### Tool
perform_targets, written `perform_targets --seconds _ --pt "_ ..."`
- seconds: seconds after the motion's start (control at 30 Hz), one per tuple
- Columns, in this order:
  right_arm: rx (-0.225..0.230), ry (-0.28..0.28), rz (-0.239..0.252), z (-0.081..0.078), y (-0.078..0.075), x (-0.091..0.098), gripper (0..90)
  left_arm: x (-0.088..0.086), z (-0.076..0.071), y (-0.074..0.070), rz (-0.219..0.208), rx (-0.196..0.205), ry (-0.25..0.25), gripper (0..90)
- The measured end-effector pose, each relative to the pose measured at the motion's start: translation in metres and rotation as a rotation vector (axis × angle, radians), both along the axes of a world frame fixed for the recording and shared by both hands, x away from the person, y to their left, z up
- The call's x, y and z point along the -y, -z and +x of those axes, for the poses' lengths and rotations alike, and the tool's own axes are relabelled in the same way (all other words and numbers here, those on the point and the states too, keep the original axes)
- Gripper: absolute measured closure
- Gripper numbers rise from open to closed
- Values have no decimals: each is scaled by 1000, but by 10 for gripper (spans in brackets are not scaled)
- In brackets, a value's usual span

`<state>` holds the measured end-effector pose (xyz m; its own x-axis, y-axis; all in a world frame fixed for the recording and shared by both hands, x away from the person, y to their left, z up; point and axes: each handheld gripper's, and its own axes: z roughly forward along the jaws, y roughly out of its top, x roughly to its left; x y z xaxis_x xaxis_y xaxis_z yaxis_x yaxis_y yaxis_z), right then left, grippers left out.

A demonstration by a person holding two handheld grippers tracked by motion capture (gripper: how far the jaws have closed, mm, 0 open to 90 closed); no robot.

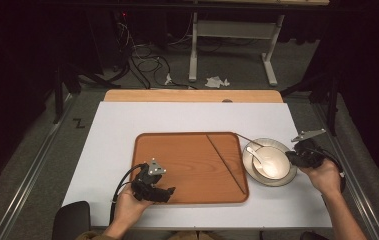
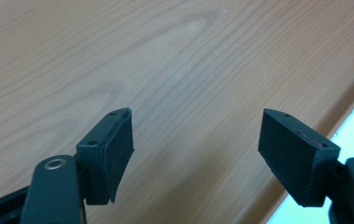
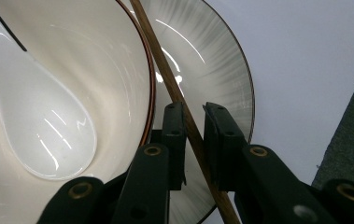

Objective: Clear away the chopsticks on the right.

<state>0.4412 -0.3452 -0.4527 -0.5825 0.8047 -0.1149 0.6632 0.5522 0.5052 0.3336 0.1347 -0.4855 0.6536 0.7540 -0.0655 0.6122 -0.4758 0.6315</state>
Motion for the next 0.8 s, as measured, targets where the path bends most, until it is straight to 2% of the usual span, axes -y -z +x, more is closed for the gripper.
perform_targets --seconds 0.1,0.4,0.6,0.8 --pt "-4 -15 -6 -1 -1 0 823 0 0 0 -1 0 -1 268" --pt "12 -15 -3 -4 1 0 853 0 0 0 -3 1 -2 268" --pt "17 -10 28 -5 2 3 854 0 0 0 -3 1 -2 268" --pt "50 8 40 -12 -9 4 855 0 0 0 -3 1 -2 268"
